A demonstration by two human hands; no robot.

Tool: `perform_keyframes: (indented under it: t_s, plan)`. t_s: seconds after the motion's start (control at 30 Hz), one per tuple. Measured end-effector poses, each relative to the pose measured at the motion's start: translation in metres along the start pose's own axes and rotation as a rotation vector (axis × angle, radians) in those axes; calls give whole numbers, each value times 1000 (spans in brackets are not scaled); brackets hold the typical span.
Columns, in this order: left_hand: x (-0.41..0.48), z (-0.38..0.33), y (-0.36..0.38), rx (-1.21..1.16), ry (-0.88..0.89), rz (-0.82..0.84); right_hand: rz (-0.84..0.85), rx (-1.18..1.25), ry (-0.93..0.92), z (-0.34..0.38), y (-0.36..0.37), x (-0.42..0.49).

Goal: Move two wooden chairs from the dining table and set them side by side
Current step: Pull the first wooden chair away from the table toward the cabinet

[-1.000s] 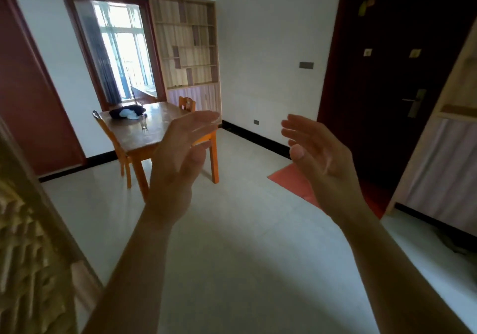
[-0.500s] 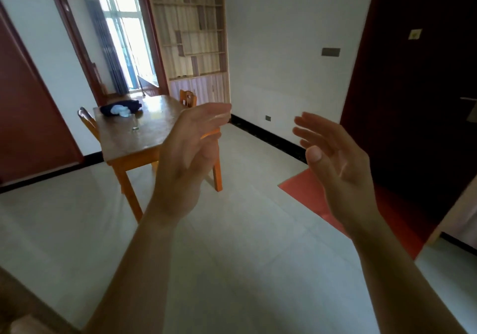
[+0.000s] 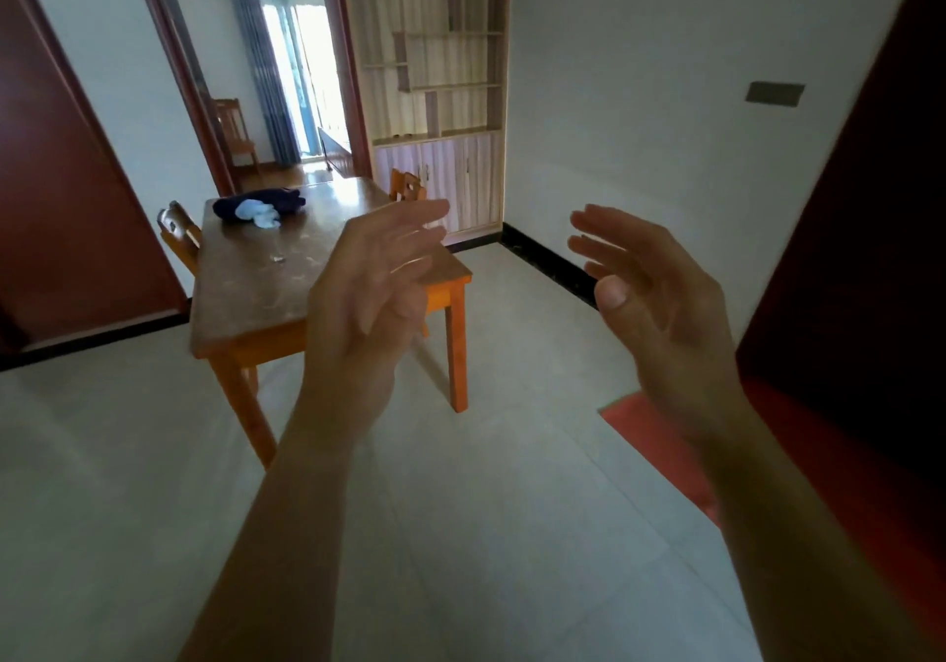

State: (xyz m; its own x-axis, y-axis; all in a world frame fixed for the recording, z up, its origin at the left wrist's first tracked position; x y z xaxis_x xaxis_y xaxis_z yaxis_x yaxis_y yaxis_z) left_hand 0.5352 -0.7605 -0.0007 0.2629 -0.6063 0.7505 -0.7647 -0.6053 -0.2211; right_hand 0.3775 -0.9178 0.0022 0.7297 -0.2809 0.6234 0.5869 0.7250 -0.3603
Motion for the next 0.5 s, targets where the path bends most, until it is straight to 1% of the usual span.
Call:
perform_keyframes:
  t_s: [0.1,0.23,0.43,0.5]
  plan:
    - [61,61,-1,1,-38,65,-21,-4,-3,-47,-19,59]
    - [138,129,5,13,29,121,-44,-27,6,-107,-48,120]
    - [224,242,40,-27,12,205,-72,-55,11,-218,-99,189]
    - [253,283,57,13,-1,220,-70,-44,6,-261,-119,212]
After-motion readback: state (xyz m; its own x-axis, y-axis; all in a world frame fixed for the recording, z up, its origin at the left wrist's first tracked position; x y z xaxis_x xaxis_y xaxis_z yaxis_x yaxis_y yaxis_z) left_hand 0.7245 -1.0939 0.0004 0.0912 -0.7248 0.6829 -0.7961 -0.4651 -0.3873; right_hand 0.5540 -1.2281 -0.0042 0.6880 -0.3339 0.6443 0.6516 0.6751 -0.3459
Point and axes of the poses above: each hand's wrist, its own x-axis towards the middle knuckle, its own y-axis out of the palm, z = x × y, the point moved 5 cm from there along x, towards the middle knuckle, and after that the axes turned 13 degrees about z, right-handed, at the moved point
